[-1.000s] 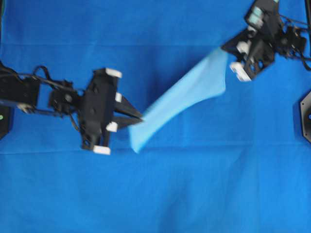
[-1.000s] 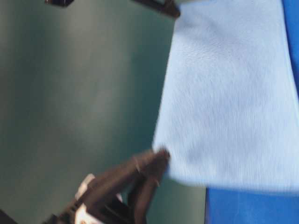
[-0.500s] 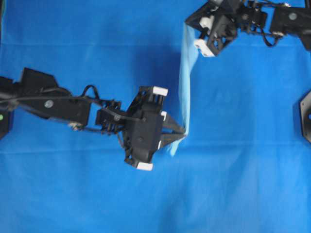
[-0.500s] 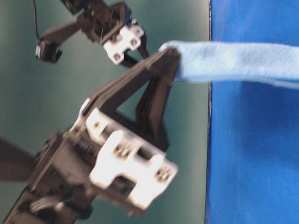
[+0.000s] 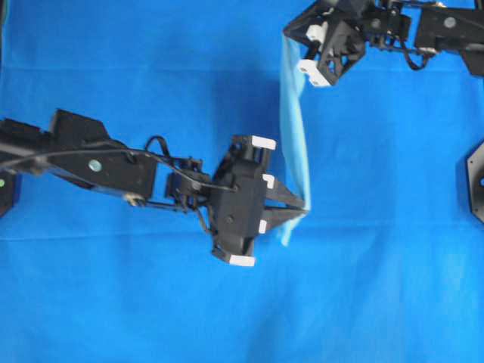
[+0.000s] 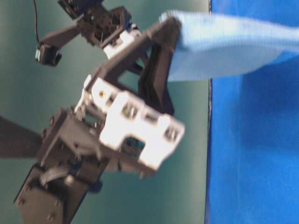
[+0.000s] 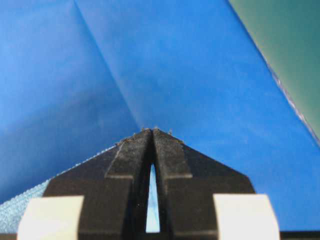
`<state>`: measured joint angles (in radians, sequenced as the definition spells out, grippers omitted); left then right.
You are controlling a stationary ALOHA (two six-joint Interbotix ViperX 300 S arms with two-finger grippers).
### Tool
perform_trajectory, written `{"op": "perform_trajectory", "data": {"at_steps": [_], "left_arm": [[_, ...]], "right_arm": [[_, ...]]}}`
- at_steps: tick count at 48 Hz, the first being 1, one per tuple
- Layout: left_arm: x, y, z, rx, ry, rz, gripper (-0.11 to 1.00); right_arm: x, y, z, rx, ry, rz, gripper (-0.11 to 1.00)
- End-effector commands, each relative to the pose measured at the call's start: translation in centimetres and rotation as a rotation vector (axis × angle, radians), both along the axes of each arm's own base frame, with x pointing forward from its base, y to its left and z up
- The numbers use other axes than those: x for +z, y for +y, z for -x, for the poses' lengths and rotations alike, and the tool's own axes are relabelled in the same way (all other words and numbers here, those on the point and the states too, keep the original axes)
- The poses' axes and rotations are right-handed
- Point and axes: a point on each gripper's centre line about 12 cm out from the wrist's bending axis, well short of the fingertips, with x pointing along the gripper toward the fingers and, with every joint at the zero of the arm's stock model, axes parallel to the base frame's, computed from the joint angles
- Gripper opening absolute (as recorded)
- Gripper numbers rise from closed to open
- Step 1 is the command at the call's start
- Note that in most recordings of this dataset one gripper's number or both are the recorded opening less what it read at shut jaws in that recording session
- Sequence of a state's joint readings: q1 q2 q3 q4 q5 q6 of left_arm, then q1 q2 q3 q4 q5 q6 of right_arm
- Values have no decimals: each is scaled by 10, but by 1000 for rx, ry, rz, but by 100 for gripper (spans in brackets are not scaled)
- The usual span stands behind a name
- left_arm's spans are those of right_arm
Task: Fold the light blue towel.
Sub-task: 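Lift the towel and swing it, rotating it to lie lengthwise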
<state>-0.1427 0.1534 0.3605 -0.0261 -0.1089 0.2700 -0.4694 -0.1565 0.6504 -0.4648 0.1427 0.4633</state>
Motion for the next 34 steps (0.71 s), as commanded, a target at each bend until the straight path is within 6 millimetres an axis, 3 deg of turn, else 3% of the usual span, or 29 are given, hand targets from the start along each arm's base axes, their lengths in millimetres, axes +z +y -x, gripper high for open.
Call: {"op": "perform_trajectory", "data": {"at_steps": [1,21,29,34], "left_arm": [[23,-14,-14,-29,-102,2,3],[-1,-12,-81,-9,-128,-5,3],[-12,-13,-84,-10,-91,-10,3],[-20,-12,-76,-7,-43,-7,3]], "right_arm": [[17,-11,19,-48,-37,28,1],[14,4,78,-110,-17,29,1],[12,4,77,-106,-16,26,1],[6,-1,64,-87,-28,22,1]]}}
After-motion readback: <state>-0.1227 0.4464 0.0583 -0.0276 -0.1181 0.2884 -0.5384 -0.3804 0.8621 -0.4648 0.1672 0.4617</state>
